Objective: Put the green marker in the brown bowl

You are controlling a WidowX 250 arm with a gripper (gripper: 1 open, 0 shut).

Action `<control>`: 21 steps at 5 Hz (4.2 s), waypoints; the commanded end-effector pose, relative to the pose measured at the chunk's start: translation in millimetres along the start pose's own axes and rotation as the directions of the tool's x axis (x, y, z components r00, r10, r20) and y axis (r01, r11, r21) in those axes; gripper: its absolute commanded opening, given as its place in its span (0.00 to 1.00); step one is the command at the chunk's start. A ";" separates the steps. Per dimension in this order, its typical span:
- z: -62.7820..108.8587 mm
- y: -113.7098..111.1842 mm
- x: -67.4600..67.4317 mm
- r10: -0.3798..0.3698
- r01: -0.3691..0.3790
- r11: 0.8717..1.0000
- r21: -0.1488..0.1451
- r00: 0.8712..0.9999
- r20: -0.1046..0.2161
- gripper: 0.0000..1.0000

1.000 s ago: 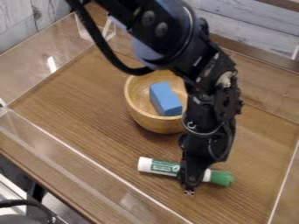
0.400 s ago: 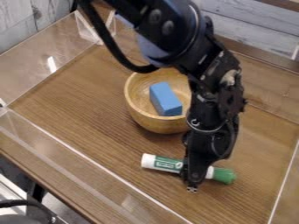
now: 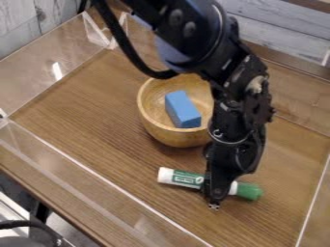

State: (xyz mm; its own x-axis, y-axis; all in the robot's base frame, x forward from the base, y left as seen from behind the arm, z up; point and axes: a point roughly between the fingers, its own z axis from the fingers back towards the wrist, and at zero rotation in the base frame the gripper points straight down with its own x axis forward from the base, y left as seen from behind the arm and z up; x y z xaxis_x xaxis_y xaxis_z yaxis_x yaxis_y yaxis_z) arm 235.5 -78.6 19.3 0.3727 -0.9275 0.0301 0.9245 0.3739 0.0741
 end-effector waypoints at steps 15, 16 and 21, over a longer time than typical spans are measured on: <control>10.5 20.0 7.2 0.017 -0.016 0.998 0.061 1.000 -0.012 0.00; 12.5 21.1 6.2 0.021 -0.020 0.998 0.064 1.000 -0.017 0.00; 19.4 24.6 0.9 0.042 -0.040 0.996 0.077 0.999 -0.034 0.00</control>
State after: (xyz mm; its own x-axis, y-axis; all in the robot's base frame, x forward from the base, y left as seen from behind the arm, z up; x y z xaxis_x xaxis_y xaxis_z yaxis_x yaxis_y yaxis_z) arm 244.1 -69.5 22.3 0.4050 -0.9130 -0.0494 0.9121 0.3996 0.0911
